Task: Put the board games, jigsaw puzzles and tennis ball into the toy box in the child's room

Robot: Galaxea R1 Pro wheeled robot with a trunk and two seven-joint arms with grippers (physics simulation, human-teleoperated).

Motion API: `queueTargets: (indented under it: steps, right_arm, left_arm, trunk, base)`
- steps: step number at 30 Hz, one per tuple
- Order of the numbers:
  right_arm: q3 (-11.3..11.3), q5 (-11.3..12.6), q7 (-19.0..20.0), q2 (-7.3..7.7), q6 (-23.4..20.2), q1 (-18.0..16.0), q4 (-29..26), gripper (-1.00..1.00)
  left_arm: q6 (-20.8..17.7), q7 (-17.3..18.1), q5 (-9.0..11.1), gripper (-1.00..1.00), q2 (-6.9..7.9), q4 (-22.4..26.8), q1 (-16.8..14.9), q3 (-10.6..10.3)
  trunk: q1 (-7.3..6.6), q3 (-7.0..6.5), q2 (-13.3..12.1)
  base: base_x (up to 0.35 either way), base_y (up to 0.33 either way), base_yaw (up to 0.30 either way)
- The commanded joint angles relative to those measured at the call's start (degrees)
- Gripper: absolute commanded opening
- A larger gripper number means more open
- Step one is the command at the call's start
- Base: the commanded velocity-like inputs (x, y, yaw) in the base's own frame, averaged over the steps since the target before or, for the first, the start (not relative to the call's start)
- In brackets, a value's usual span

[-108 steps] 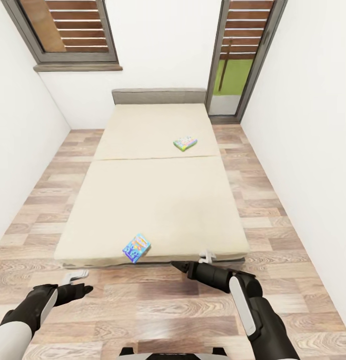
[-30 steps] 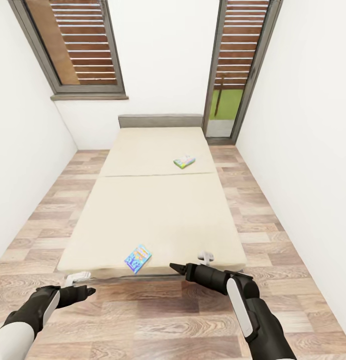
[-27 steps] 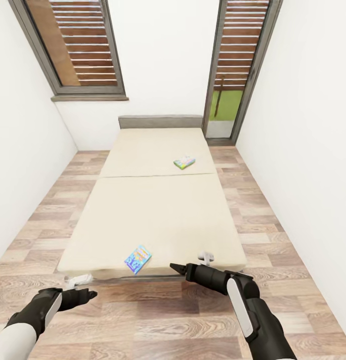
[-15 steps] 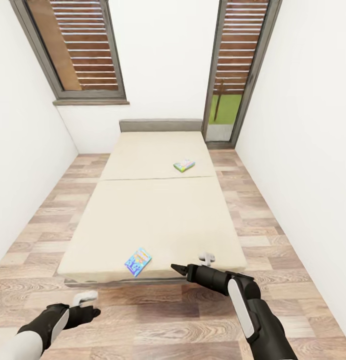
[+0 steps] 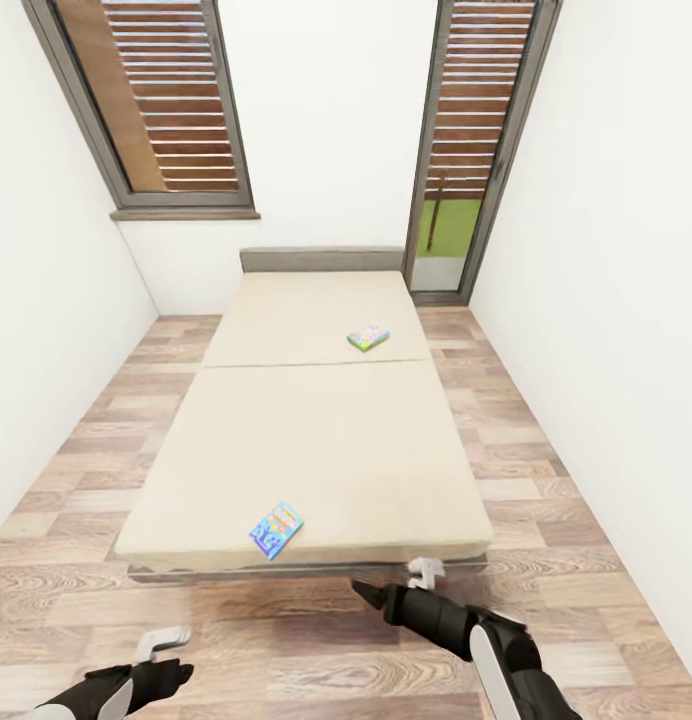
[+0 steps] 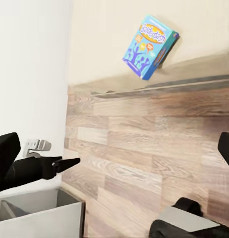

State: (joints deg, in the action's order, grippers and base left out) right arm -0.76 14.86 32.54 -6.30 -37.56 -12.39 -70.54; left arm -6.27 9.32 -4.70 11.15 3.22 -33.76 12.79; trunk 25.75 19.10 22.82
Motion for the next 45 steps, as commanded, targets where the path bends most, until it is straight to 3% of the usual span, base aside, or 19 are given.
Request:
queueTargets:
  steps: [1, 8, 18, 45]
  right_arm:
    - [0.0, 0.3, 0.1, 0.55, 1.6, 0.9, 0.6, 1.0]
    - [0.3, 0.3, 0.0, 1.94, 8.3, 2.8, 2.7, 1.0]
    - [0.3, 0.1, -0.1, 2.04, 9.6, 3.1, 6.1, 1.0]
    - [0.4, 0.1, -0.1, 2.03, 11.3, 3.2, 7.4, 1.0]
  left_arm:
    - [0.0, 0.1, -0.5, 1.0, 0.01, 0.0, 0.5, 0.5]
    - [3.9, -0.1, -0.5, 1.0, 0.05, -0.1, 2.9, 0.5]
    - [5.7, 0.0, -0.5, 1.0, 0.01, -0.1, 4.0, 0.6]
    - [5.7, 0.1, -0.5, 1.0, -0.08, -0.1, 4.1, 0.6]
  trunk:
    - [0.03, -0.01, 0.1]
    - [0.03, -0.68, 0.1]
    - [0.03, -1.63, 0.1]
    - [0.03, -4.2, 0.1]
  base:
    - [0.0, 0.0, 0.0]
    - [0.0, 0.0, 0.0]
    - [0.0, 0.0, 0.0]
    - [0.0, 0.0, 0.0]
